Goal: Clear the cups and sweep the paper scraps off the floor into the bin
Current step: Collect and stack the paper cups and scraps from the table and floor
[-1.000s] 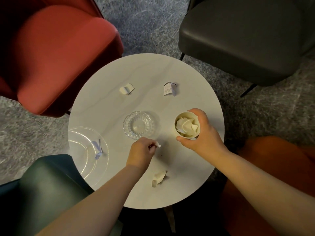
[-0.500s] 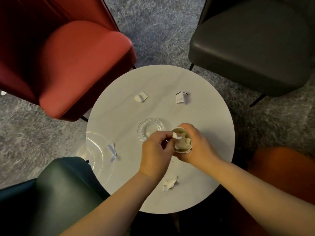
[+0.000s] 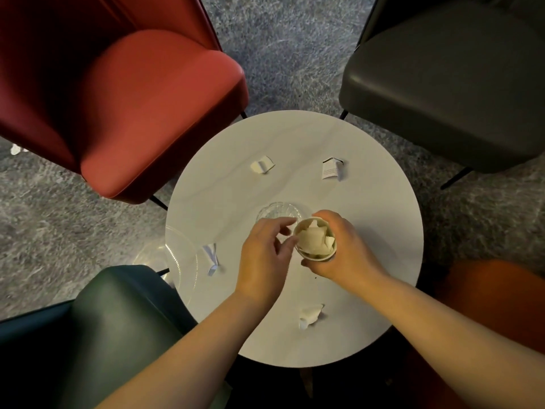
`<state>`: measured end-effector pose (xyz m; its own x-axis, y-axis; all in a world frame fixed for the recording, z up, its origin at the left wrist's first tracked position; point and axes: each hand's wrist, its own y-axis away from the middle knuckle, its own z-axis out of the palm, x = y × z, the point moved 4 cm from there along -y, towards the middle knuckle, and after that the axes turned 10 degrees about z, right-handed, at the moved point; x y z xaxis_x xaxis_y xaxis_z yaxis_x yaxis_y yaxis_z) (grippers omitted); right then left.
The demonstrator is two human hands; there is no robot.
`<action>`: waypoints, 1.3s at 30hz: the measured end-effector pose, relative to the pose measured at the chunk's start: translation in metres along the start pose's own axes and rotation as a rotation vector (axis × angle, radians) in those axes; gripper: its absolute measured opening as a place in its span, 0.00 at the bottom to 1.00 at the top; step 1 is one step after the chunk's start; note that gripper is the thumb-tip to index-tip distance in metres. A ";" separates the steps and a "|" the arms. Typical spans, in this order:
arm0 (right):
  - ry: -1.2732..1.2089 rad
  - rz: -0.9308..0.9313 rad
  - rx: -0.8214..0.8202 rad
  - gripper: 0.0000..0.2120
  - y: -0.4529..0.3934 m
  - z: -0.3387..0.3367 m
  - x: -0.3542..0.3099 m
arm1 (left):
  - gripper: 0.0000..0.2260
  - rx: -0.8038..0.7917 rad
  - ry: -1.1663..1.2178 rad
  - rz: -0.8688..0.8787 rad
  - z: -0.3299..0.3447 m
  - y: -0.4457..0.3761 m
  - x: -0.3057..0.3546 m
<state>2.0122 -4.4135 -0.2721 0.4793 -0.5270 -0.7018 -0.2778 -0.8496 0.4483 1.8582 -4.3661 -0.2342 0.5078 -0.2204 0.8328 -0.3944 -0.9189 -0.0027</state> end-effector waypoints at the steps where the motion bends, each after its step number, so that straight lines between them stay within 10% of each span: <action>1: 0.008 0.006 0.006 0.34 0.001 0.001 -0.001 | 0.11 0.040 0.007 -0.043 -0.007 0.001 -0.008; 14: 0.029 0.020 0.031 0.37 0.001 0.009 -0.013 | 0.20 0.061 -0.281 -0.710 -0.063 0.026 -0.156; 22: 0.012 0.022 0.037 0.36 0.003 0.006 -0.013 | 0.07 -0.106 -0.332 -0.629 -0.051 0.021 -0.174; 31: -0.023 0.051 0.043 0.34 0.003 0.005 -0.007 | 0.06 0.110 0.066 -0.339 -0.037 -0.009 -0.049; 39: -0.110 0.071 0.009 0.33 0.003 0.006 -0.003 | 0.05 -0.158 -0.050 0.040 0.009 -0.016 0.010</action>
<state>2.0048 -4.4145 -0.2721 0.3644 -0.5844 -0.7250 -0.3152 -0.8100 0.4945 1.8767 -4.3570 -0.2307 0.5250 -0.2756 0.8052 -0.5289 -0.8469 0.0550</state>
